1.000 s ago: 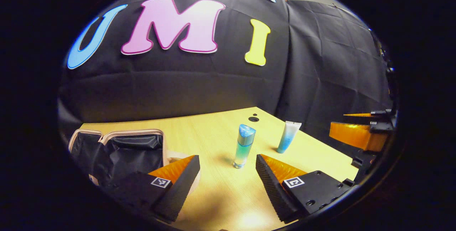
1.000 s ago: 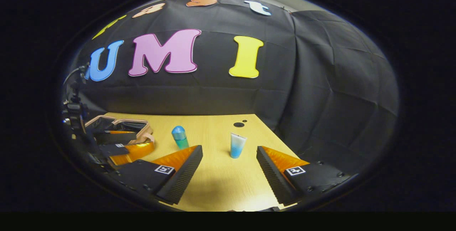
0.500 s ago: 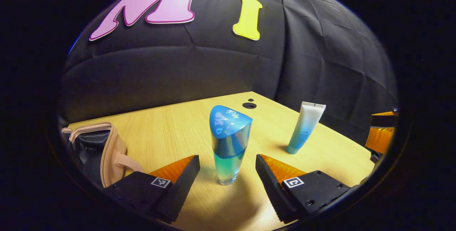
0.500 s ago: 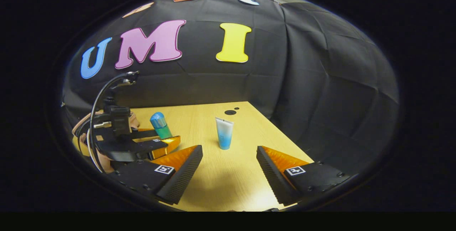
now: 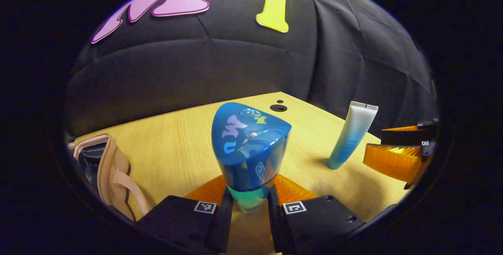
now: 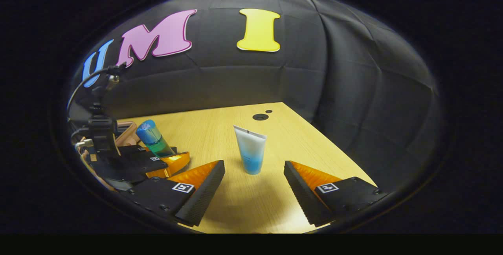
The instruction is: First open the suitcase, pack the skin care products into it, and then close the suitcase.
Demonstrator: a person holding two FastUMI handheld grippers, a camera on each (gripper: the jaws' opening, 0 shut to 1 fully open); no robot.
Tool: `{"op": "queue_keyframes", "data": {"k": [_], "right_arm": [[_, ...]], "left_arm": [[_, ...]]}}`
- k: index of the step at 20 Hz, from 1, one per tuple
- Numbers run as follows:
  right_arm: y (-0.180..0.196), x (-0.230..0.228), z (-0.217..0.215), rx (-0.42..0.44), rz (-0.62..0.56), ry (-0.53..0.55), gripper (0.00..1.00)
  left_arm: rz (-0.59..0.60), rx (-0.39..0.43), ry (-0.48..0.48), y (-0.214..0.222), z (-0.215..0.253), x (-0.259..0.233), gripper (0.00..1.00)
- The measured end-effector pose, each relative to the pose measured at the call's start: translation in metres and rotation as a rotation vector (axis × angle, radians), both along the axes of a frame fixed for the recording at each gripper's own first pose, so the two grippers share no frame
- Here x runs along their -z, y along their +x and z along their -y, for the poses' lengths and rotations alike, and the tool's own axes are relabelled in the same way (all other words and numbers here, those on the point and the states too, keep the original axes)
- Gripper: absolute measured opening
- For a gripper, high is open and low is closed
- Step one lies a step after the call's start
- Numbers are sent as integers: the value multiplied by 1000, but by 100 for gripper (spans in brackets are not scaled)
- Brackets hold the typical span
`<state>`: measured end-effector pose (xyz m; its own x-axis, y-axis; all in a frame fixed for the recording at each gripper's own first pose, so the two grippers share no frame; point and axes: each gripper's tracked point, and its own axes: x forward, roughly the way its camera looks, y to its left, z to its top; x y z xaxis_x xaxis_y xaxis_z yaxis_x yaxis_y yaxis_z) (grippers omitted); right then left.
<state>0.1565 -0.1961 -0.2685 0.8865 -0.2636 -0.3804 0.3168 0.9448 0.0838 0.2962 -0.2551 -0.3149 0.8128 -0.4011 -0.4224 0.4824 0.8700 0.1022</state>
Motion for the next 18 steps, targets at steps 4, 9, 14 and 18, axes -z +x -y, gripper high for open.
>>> {"op": "queue_keyframes", "data": {"k": [4, 9, 14, 18], "right_arm": [[29, 22, 3, 20, -11, 31, 97], [54, 40, 17, 58, -38, -10, 97], [60, 39, 16, 59, -29, -35, 47], [56, 34, 7, 24, -22, -79, 42]], "left_arm": [[-2, -21, -14, 0, -5, -1, 44], [-2, -34, -14, -3, -15, -2, 44], [1, -56, -12, -8, -27, -2, 44], [5, -74, -29, -6, -31, -5, 44]]}}
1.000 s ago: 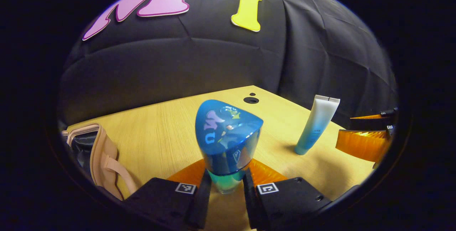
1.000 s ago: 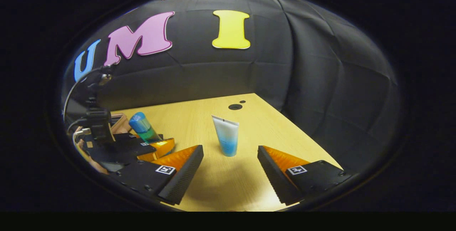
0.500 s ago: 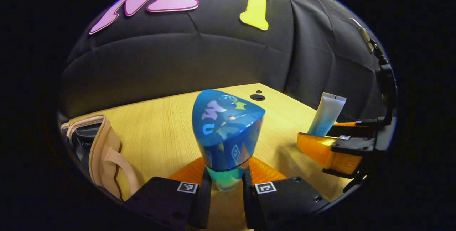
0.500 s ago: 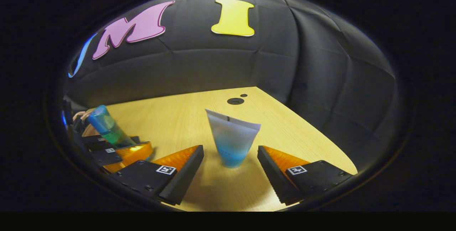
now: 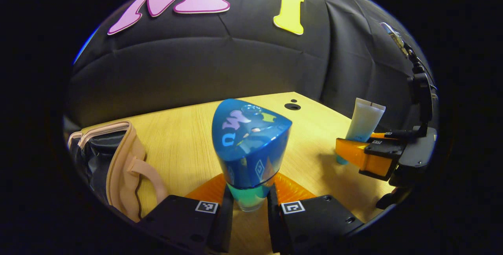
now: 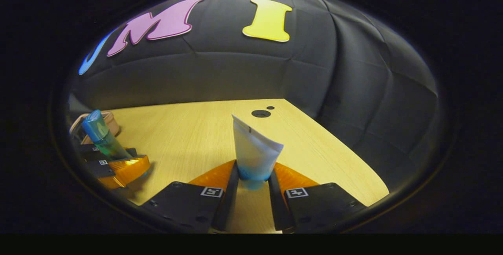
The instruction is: First open the suitcase, pack the skin care products into it, and then close the suitcase.
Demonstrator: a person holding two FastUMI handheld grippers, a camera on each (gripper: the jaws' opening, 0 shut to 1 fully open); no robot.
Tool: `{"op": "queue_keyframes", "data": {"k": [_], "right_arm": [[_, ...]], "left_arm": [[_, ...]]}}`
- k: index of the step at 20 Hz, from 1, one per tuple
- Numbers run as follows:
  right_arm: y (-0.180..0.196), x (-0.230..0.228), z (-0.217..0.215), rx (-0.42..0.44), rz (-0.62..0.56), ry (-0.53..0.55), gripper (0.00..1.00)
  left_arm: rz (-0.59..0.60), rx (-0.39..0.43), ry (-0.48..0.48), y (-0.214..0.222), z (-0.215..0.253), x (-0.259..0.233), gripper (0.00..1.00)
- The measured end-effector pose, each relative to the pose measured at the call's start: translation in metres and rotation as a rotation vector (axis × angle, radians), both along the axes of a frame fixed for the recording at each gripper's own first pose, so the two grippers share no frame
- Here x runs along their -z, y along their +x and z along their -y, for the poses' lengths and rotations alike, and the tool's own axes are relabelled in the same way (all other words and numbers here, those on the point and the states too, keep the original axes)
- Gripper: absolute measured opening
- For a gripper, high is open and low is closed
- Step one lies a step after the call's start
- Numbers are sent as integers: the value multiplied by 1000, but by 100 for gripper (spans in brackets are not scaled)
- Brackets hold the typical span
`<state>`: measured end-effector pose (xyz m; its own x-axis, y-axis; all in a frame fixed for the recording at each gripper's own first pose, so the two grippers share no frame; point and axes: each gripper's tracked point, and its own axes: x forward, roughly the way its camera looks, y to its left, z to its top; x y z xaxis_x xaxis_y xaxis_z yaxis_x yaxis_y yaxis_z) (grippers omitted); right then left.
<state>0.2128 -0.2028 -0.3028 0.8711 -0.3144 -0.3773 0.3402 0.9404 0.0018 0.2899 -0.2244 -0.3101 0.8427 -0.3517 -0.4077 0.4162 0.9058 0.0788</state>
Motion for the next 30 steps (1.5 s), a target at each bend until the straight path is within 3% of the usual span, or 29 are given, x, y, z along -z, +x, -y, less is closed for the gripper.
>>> {"op": "queue_keyframes", "data": {"k": [1, 2, 4, 5, 7, 8, 12, 19, 20, 21, 24, 25, 26, 30], "right_arm": [[0, -6, -2, -6, 23, -11, 48], [0, -9, -5, -16, 34, -10, 40], [1, -15, -11, -28, 58, -11, 34], [0, -20, -13, -32, 66, -13, 39], [-4, -33, -20, -43, 91, -10, 34], [-7, -40, -24, -50, 102, -14, 39], [-20, -80, -47, -96, 153, -33, 39], [-14, -140, -135, -256, 247, -54, 39], [-12, -141, -151, -279, 247, -38, 44], [-10, -144, -168, -301, 250, -18, 34], [-6, -155, -212, -365, 270, 22, 39], [-4, -157, -226, -388, 273, 29, 34], [-3, -156, -239, -410, 269, 37, 39], [-2, -156, -280, -472, 253, 92, 39]], "left_arm": [[-1, 1, -4, -1, 0, 0, 43], [-5, 2, -5, -3, -2, 0, 43], [-6, -2, -8, -5, -6, 0, 43], [-6, -14, -9, -9, -10, -2, 43], [-7, -26, -25, -15, -17, -9, 38], [1, -29, -31, -20, -21, -16, 42], [55, -50, -65, -34, -44, -63, 42], [35, -227, -64, -60, -169, -128, 41], [18, -261, -50, -62, -195, -126, 41], [-15, -286, -25, -62, -217, -119, 41], [-141, -336, 52, -60, -274, -83, 46], [-187, -342, 71, -61, -287, -72, 42], [-232, -342, 83, -58, -289, -63, 42], [-397, -332, 97, -55, -290, -50, 45]]}}
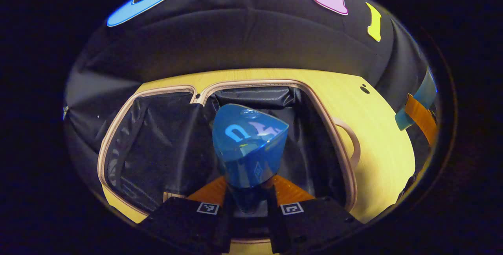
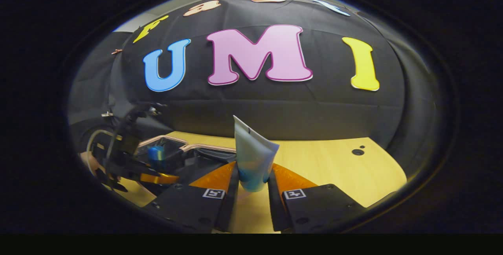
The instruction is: First open the suitcase, pack the skin care products into it, and then close the suitcase.
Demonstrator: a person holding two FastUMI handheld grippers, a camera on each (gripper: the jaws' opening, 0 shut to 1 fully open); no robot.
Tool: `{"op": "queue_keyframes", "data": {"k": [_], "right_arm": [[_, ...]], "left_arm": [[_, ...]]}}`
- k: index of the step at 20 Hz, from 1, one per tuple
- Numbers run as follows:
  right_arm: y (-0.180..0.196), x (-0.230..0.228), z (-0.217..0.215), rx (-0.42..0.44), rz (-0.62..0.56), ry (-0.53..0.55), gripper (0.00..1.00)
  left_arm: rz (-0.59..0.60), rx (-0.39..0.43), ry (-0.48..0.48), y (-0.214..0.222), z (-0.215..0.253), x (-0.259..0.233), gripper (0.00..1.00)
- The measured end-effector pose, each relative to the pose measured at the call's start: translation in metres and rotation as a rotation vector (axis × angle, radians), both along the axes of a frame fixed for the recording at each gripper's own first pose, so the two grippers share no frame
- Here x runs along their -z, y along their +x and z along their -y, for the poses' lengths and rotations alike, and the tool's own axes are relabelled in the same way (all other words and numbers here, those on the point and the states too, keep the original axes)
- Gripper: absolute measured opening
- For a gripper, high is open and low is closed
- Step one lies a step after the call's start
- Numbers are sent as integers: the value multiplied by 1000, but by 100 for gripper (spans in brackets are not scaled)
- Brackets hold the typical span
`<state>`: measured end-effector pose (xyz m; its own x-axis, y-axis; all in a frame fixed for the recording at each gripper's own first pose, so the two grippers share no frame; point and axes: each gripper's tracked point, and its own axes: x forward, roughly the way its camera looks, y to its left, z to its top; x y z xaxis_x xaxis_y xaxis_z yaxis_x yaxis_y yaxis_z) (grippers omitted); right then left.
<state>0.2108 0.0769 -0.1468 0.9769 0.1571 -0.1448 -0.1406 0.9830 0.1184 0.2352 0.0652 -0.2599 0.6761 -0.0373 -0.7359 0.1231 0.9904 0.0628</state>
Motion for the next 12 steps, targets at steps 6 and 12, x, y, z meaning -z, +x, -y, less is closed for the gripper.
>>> {"op": "queue_keyframes", "data": {"k": [6, 12], "right_arm": [[5, -1, -14, -36, -31, -3, 39], [8, 10, -22, -49, -133, 34, 39]], "left_arm": [[-209, 22, 68, 6, 16, 6, 39], [-278, -50, 63, 13, 8, 14, 45]]}}
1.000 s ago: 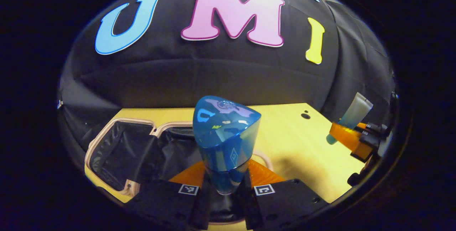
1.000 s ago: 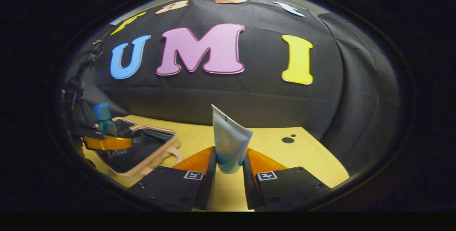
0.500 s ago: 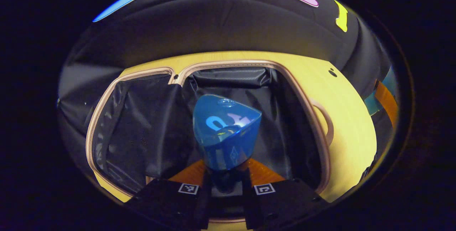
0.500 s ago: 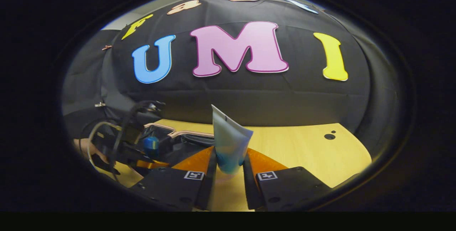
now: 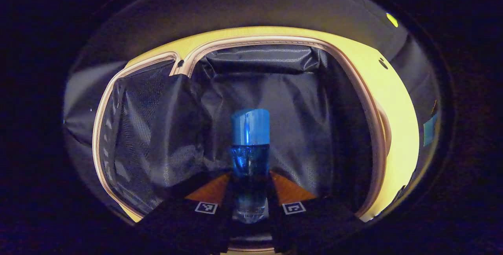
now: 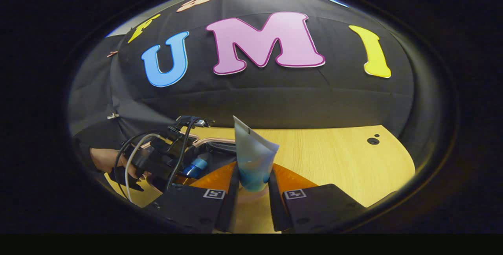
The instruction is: First open the suitcase, pack the skin care products into it, and then close the suitcase.
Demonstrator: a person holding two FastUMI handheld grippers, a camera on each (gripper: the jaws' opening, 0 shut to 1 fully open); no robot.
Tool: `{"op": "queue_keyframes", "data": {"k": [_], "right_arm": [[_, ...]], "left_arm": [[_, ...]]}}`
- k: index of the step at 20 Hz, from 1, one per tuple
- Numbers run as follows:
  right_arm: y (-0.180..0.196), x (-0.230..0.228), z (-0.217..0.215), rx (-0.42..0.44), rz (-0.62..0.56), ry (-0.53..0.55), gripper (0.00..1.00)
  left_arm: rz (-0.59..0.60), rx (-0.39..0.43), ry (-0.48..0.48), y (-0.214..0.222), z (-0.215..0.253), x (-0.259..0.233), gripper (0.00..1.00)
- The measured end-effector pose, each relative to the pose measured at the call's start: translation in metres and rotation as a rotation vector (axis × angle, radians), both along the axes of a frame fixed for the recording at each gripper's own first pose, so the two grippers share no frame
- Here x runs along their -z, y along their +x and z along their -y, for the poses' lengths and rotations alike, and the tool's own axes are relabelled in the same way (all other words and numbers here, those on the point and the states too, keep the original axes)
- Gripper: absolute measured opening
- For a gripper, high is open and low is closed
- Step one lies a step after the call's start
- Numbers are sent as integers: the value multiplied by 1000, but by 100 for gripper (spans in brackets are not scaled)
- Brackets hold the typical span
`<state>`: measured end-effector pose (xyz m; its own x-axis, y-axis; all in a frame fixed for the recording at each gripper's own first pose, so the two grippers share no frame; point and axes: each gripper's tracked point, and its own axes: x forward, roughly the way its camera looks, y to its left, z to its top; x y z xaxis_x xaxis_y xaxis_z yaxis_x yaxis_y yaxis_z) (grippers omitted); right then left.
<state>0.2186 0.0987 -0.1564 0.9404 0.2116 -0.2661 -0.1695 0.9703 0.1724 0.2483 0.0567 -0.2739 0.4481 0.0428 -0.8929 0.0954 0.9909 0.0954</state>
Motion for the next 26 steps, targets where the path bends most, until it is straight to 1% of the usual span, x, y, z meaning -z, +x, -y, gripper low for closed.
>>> {"op": "queue_keyframes", "data": {"k": [1, 2, 3, 5, 6, 7, 8, 9, 10, 12, 13, 15, 17, 19, 20, 22, 23, 24, 25, 26], "right_arm": [[-1, 0, -1, -6, -7, -10, 39], [-1, 0, -4, -14, -14, -16, 39], [-2, 2, -10, -26, -27, -16, 39], [-3, 6, -27, -51, -67, 7, 39], [-1, 8, -36, -58, -86, 21, 34], [1, 11, -44, -64, -105, 26, 39], [6, 16, -52, -71, -127, 19, 39], [10, 23, -62, -80, -148, 10, 39], [13, 33, -71, -84, -181, 10, 39], [20, 57, -83, -87, -253, 8, 39], [21, 69, -90, -84, -296, 4, 39], [21, 95, -106, -85, -386, 23, 39], [19, 115, -123, -84, -465, 41, 39], [20, 128, -130, -64, -502, 28, 39], [21, 133, -132, -51, -519, 22, 39], [22, 138, -131, -15, -550, 3, 39], [21, 138, -129, 4, -552, -7, 32], [23, 136, -129, 12, -545, -8, 50], [26, 137, -128, 23, -541, -19, 50], [25, 136, -129, 23, -541, -17, 43]], "left_arm": [[8, -4, -1, -1, 0, -4, 46], [17, -8, -6, 0, 1, -4, 52], [40, -14, -16, 0, 2, -9, 50], [140, -24, -42, -1, 2, -33, 51], [211, -27, -49, -2, 0, -52, 63], [285, -27, -45, -4, -5, -73, 67], [348, -34, -19, -10, -15, -91, 74], [394, -54, 19, -20, -27, -110, 75], [439, -66, 33, -31, -34, -127, 76], [520, -75, 4, -57, -37, -163, 77], [543, -82, -18, -69, -35, -172, 76], [547, -67, -64, -93, -34, -176, 76], [548, -61, -86, -107, -37, -176, 77], [538, -74, -120, -121, -38, -174, 76], [524, -85, -162, -127, -35, -171, 77], [512, -115, -221, -137, -35, -171, 75], [510, -133, -223, -139, -41, -170, 75], [509, -155, -213, -140, -53, -167, 75], [510, -175, -199, -140, -66, -164, 75], [512, -189, -195, -139, -78, -160, 75]]}}
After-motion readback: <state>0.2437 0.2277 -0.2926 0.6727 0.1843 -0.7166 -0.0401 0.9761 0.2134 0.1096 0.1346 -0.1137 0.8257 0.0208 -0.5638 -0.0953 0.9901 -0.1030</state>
